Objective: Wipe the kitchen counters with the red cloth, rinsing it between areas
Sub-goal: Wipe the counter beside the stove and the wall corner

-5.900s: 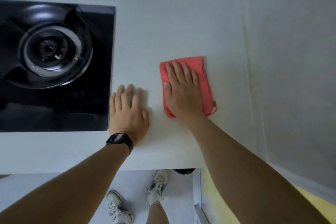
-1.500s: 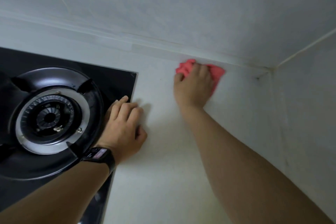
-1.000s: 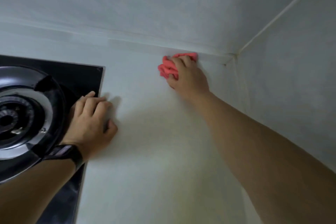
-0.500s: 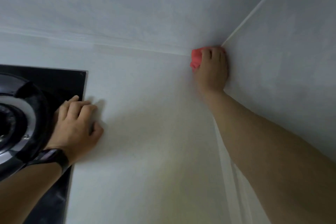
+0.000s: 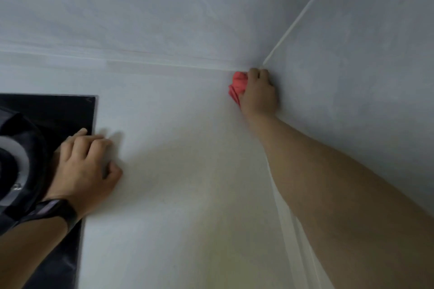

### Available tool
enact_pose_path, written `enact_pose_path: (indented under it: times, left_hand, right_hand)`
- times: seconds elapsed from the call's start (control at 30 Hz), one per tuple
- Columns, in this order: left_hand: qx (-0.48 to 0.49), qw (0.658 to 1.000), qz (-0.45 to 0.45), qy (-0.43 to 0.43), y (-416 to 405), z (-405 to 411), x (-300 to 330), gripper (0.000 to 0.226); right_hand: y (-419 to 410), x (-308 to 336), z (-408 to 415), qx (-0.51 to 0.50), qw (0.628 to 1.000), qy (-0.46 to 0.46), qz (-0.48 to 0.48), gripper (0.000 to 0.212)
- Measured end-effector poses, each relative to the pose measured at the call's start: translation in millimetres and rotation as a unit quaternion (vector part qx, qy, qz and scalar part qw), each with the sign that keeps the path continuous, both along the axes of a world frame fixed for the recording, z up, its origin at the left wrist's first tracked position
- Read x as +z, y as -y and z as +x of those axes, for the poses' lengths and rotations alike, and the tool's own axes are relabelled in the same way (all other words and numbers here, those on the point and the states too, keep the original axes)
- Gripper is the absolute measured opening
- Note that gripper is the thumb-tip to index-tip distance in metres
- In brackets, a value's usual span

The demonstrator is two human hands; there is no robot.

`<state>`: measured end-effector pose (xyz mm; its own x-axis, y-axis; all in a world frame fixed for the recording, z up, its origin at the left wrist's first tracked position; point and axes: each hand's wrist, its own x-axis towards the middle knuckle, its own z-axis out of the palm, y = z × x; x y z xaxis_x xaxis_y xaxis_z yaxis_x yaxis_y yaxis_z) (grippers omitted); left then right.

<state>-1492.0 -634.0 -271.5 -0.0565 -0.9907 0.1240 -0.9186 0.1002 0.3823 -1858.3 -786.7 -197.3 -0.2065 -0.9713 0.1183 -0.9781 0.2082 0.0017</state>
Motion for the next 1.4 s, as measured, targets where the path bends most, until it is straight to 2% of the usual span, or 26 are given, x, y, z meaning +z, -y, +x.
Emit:
enact_pose_path:
  times: [0.2,0.37,0.47,0.57,0.6,0.77,0.83,0.9,1.0,1.1,1.17,1.3,1.4]
  left_hand:
    - [0.001,0.999,0.03,-0.02,-4,0,6,0.052]
    - [0.002,0.998,0.053,-0.016,-4,1,11,0.05]
    - [-0.032,0.994,0.107,-0.01,-9,6,22,0.057]
    - [-0.071,0.983,0.158,0.065,-30,6,41,0.06]
    - [-0.076,0.982,0.161,0.064,-36,0,44,0.061]
    - [-0.022,0.964,0.251,-0.082,-124,-55,71,0.05]
    - [-0.038,0.957,0.27,-0.1,-158,-74,83,0.048]
    - [-0.055,0.951,0.287,-0.103,-186,-83,90,0.043]
    - [-0.073,0.946,0.305,-0.083,-225,-79,100,0.037]
    - [-0.041,0.952,0.294,-0.074,-248,-67,113,0.033]
    - [-0.004,0.953,0.287,-0.1,-251,-63,121,0.031]
    - [0.095,0.935,0.239,-0.243,-276,-50,150,0.029]
    - [0.134,0.874,0.25,-0.394,-297,-35,168,0.026]
  right_hand:
    - [-75,-9,0,-0.028,0.999,-0.03,-0.004,0.035]
    - [-146,-7,-8,-0.008,1.0,-0.013,0.019,0.043]
    - [-194,-2,-12,-0.016,0.999,0.009,0.038,0.045]
    - [-240,8,-8,-0.031,0.996,0.019,0.086,0.047]
    - [-248,5,-8,-0.031,0.994,0.016,0.099,0.047]
    - [-322,23,-8,-0.035,0.991,0.051,0.121,0.05]
    - [-349,27,-10,-0.038,0.99,0.06,0.12,0.053]
    - [-371,21,-16,-0.056,0.988,0.06,0.129,0.044]
    - [-392,32,-3,-0.07,0.977,0.121,0.159,0.032]
    - [-388,65,32,-0.068,0.94,0.279,0.181,0.02]
    - [-373,76,57,-0.078,0.937,0.293,0.171,0.023]
    - [-379,95,114,-0.016,0.904,0.393,0.167,0.02]
    - [-401,109,159,0.034,0.825,0.531,0.191,0.022]
